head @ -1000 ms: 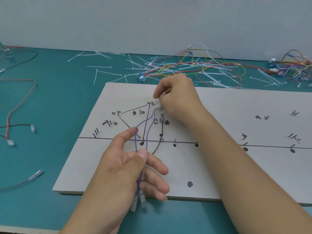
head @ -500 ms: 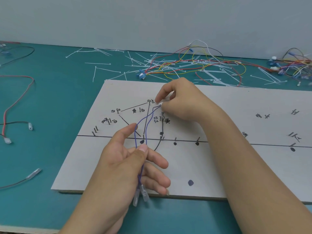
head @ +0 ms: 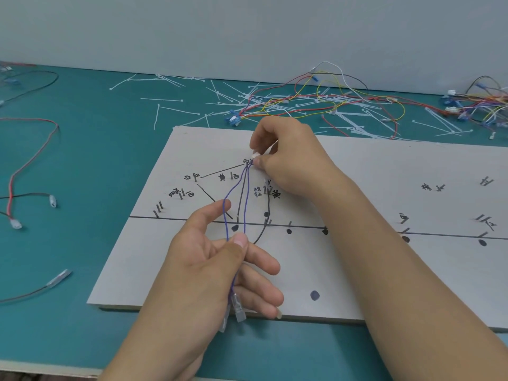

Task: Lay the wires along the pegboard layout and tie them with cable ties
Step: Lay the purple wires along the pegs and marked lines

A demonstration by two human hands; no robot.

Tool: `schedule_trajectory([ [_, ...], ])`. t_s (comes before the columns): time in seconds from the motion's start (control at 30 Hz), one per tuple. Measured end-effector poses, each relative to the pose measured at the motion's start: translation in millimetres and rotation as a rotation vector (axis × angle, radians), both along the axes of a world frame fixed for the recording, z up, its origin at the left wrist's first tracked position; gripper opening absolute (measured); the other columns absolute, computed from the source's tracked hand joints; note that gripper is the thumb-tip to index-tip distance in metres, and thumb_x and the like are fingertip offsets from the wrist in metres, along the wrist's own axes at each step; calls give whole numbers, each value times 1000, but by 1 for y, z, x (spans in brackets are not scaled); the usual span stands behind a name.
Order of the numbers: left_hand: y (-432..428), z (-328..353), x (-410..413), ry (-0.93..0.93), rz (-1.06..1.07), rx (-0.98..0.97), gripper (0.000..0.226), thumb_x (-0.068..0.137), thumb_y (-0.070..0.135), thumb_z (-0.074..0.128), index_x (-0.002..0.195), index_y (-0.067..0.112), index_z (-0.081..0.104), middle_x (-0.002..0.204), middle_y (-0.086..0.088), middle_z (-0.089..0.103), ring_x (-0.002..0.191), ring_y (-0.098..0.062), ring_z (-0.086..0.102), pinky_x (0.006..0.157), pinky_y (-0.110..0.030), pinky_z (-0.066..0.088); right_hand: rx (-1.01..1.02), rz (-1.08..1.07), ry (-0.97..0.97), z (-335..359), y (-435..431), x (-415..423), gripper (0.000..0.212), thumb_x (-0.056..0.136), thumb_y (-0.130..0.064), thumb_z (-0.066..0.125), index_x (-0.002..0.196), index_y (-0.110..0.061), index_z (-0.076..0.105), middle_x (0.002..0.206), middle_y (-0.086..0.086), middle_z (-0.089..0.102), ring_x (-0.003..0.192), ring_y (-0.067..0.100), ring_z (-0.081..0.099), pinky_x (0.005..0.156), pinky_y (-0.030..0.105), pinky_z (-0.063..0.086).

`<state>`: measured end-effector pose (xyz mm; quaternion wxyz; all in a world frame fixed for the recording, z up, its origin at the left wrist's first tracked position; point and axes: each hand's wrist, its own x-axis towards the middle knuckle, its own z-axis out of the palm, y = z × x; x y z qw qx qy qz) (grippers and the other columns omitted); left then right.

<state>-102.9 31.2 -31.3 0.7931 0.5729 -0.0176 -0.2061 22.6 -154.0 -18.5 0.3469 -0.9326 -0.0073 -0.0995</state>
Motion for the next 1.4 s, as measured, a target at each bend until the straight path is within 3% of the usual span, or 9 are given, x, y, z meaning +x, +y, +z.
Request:
schedule_trajectory([
  [0.17, -1, 1, 0, 1, -9, 25, 44, 107, 5, 46, 140, 35, 44, 73, -26, 70, 41, -36, 63, 41, -33, 53, 0, -6, -25, -2, -1, 1, 17, 77, -9, 81, 80, -23, 72, 75, -15, 63, 66, -2, 55, 56, 4, 39],
  [0.33, -1, 2, 0, 9, -17, 26, 45, 107, 6, 47, 141, 36, 43, 73, -26, 71, 42, -35, 64, 41, -34, 53, 43, 8, -51, -1, 1, 1, 18, 76, -2, 80, 84, -17, 75, 81, -10, 70, 70, 0, 60, 66, 11, 47],
  [0.6, -1, 1, 1, 13, -16, 32, 46, 107, 7, 47, 142, 37, 43, 74, -26, 71, 41, -37, 63, 42, -33, 54, 51, -19, -56, -1, 2, 2, 18, 72, -4, 85, 77, -20, 77, 65, -16, 65, 61, -4, 58, 59, 8, 46],
  [0.73, -1, 2, 0, 6, -16, 25, 43, 107, 7, 48, 140, 33, 45, 74, -27, 71, 41, -36, 63, 41, -33, 53, 66, -29, -61, 0, 2, 2, 20, 71, -2, 83, 75, -21, 77, 67, -13, 69, 60, -3, 60, 59, 7, 46],
  [0.9, 0, 3, -1, 5, -14, 14, 42, 106, 7, 48, 139, 32, 46, 74, -27, 71, 41, -35, 63, 41, -33, 53, 93, -23, -84, 1, 1, 2, 19, 71, -2, 83, 76, -19, 77, 72, -8, 72, 69, 6, 68, 66, 16, 54],
  [1.17, 0, 4, -3, 23, -12, 13, 38, 106, 7, 49, 135, 32, 48, 77, -27, 72, 41, -37, 64, 42, -33, 54, -14, 4, -54, 0, 7, 1, 15, 75, -6, 81, 77, -20, 79, 50, -27, 57, 55, -11, 54, 52, 3, 37],
  [1.4, 2, 4, -10, -5, 137, 2, 35, 101, 10, 52, 130, 29, 50, 82, -27, 75, 39, -37, 62, 39, -34, 53, -56, 65, 56, 4, 10, -2, 28, 83, -2, 64, 88, -24, 81, 67, -19, 54, 60, -4, 50, 50, 6, 33],
])
